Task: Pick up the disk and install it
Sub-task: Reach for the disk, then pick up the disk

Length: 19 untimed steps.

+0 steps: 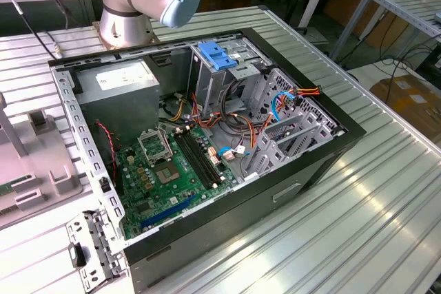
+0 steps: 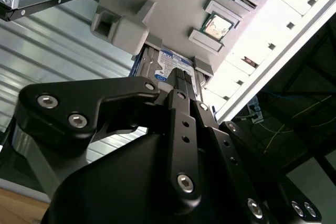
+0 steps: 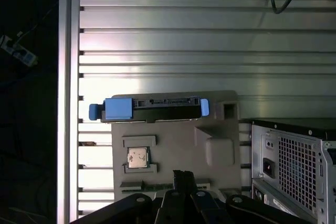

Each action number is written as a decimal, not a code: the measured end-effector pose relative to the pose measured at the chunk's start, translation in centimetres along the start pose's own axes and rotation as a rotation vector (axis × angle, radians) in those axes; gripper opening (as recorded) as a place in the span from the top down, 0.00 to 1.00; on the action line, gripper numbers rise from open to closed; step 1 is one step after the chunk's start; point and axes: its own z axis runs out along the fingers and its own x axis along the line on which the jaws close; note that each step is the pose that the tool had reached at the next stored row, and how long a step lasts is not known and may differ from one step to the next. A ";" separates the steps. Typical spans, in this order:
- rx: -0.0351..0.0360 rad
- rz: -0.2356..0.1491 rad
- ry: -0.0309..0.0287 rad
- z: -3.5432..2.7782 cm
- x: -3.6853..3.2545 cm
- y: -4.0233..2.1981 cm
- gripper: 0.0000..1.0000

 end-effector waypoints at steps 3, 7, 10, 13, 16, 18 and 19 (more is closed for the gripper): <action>-0.0001 -0.001 -0.0001 0.15 0.31 0.12 0.89; 0.0000 -0.001 0.0001 0.22 0.49 0.15 0.89; 0.0000 -0.001 0.0000 0.22 0.54 0.15 0.89; -0.0001 -0.001 0.0000 0.22 0.55 0.15 0.89; -0.0001 -0.001 0.0000 0.23 0.56 0.15 0.89; -0.0001 -0.001 -0.0001 0.23 0.57 0.15 0.89; -0.0001 -0.002 -0.0001 0.23 0.57 0.15 0.89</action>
